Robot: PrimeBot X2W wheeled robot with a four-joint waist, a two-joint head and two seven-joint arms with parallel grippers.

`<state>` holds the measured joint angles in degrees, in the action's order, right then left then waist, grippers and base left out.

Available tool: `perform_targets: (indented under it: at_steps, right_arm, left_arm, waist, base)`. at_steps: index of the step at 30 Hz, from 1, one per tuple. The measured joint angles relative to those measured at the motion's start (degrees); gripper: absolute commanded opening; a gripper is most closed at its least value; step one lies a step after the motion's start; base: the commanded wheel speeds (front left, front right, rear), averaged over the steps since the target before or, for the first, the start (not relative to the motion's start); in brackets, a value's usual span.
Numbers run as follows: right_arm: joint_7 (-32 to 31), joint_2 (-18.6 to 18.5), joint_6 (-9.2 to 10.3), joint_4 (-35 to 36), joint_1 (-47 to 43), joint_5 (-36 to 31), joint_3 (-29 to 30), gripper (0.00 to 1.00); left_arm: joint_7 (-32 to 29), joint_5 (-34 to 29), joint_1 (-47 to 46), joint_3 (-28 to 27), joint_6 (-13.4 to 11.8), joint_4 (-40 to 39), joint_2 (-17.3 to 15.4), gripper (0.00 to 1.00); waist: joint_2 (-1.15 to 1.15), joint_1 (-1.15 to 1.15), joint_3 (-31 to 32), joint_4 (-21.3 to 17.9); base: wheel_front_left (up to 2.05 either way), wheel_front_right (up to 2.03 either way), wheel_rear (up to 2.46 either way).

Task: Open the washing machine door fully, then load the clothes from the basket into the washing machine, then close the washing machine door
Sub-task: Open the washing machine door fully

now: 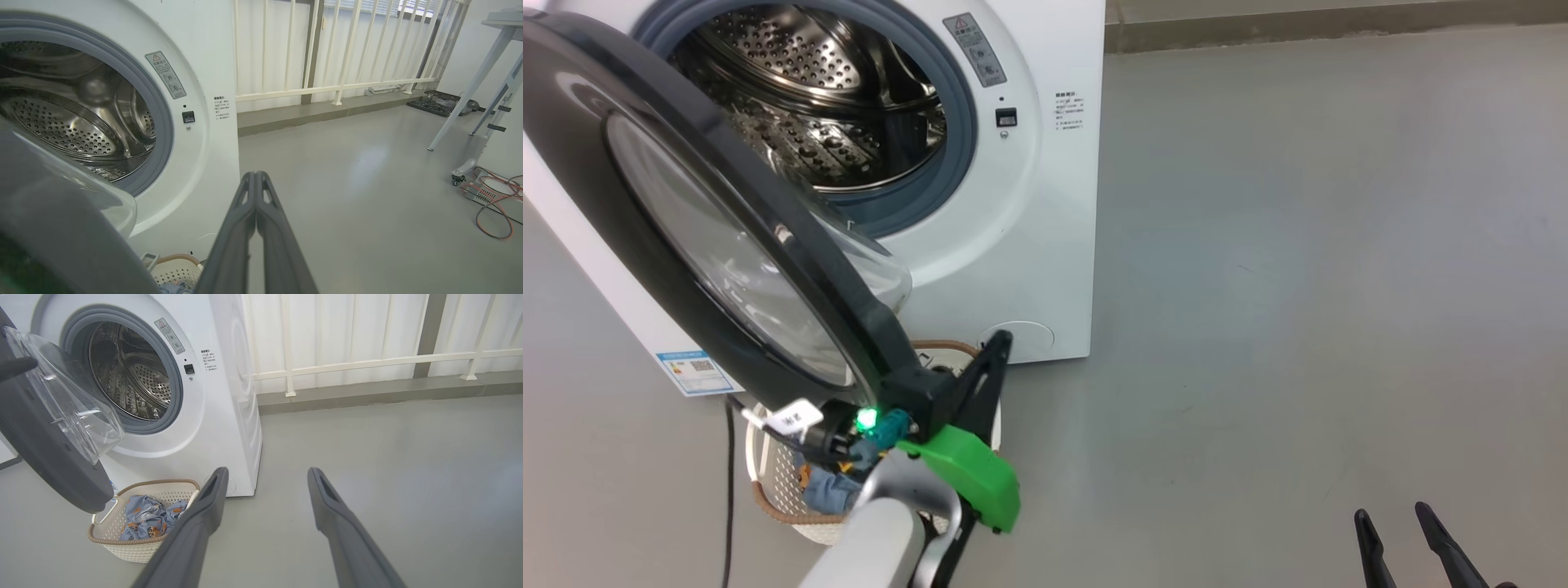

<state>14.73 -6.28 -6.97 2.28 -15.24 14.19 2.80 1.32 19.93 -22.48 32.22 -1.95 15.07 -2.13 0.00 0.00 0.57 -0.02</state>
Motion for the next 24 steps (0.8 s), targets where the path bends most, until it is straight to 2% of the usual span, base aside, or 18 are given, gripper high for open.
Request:
perform_targets:
  at_steps: [12,24]
  right_arm:
    - [0.0,0.4,0.0,-0.2,0.1,0.0,0.2,1.0]
    - [0.0,0.6,0.0,-0.2,0.1,0.0,1.0,1.0]
  left_arm:
    - [4.4,0.4,-3.4,-3.2,-3.4,8.9,0.0,0.0]
    - [6.4,1.5,-3.6,-4.6,-4.1,10.6,0.0,0.0]
  waist:
    - [0.0,0.0,-0.3,-0.5]
    - [0.0,0.0,-0.6,0.1]
  base:
    - [0.0,0.0,0.0]
    - [0.0,0.0,0.0]
